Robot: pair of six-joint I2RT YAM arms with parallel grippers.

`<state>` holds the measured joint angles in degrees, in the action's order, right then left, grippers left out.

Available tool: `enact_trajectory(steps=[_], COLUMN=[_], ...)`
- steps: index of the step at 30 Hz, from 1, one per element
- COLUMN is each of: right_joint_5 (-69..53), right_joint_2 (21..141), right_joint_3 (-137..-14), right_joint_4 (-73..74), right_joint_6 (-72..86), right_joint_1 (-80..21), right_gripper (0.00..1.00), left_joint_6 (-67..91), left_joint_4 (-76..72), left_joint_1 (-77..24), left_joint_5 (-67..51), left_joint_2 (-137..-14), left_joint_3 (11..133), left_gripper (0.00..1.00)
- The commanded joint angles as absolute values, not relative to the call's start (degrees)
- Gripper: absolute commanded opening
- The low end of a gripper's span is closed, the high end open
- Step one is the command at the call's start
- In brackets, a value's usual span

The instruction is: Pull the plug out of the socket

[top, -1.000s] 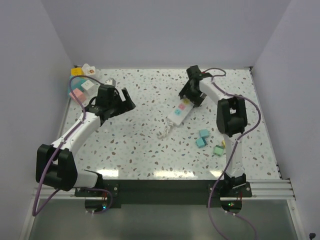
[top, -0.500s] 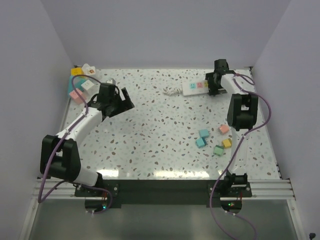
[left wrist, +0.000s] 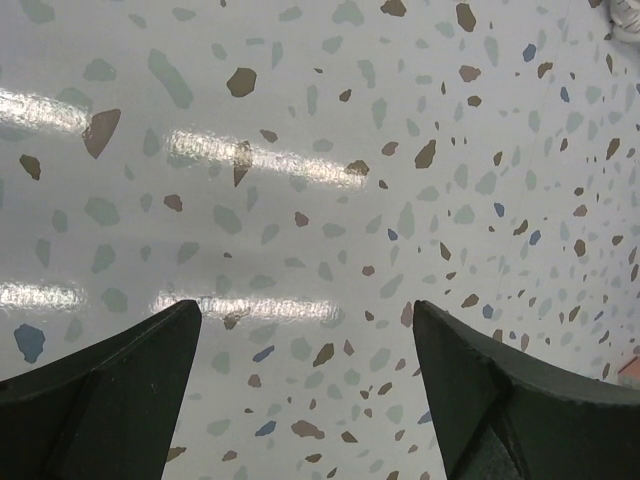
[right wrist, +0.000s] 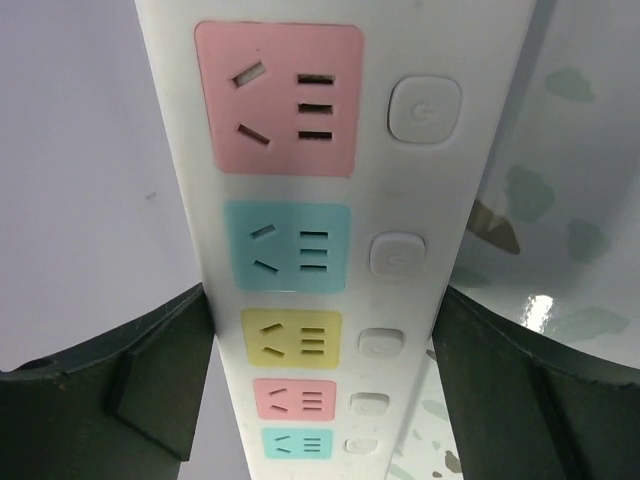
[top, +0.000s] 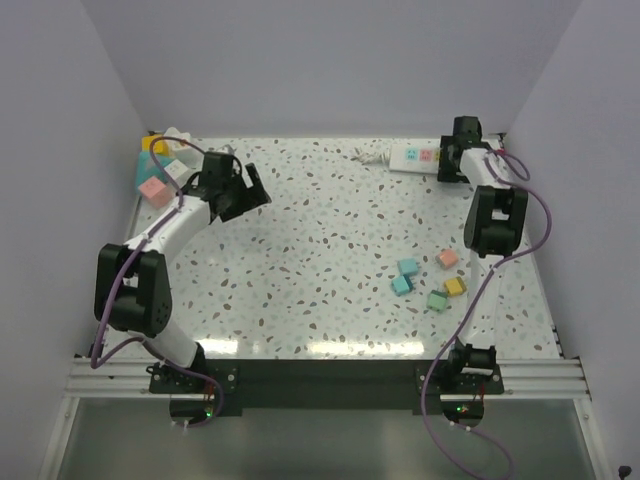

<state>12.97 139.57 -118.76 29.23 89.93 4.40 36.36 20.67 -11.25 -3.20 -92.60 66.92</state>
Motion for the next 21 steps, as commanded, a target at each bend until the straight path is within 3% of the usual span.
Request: enact_trajectory(steps=[1,2,3,7,13,18,21], right_joint_5=[15.04,15.03,14.94,13.98,5.64,-8.40,-9.75], right_joint_2=[138.17,137.12,134.24,125.98,114.99,110.31,108.99], right_joint_3=[-119.98,-119.10,-116.31,-106.98,-96.87,-96.42,-96.07], right_joint_4=[26.90,26.11,24.10,14.87,3.27,11.85,17.83], right_joint_6=[88.87,87.99,86.33,80.96,72.96,58.03,49.77], right_joint_1=[5.27,5.45,5.45,5.62,5.37,0.63,-5.43], right_gripper=[0.86,0.96,0.98,0.98,0.98,0.98,0.98], left_joint_6=[35.60,35.60,35.51,34.89,34.19,33.76,30.59], left_joint_4=[19.87,19.78,19.25,18.28,15.73,20.19,23.72], left_joint_1=[-10.20,-10.11,-9.93,-8.79,-4.23,5.96,8.78], left_joint_5=[-4.22,-4.22,-4.22,-4.04,-4.48,-0.20,4.82], left_joint_2=[-93.43,-93.51,-93.52,-92.82,-91.23,-94.12,-98.43], left_joint_3=[70.14,70.22,70.22,70.40,71.01,77.77,83.31], left_gripper=[0.92,0.93,0.94,1.00,1.00,1.00,1.00])
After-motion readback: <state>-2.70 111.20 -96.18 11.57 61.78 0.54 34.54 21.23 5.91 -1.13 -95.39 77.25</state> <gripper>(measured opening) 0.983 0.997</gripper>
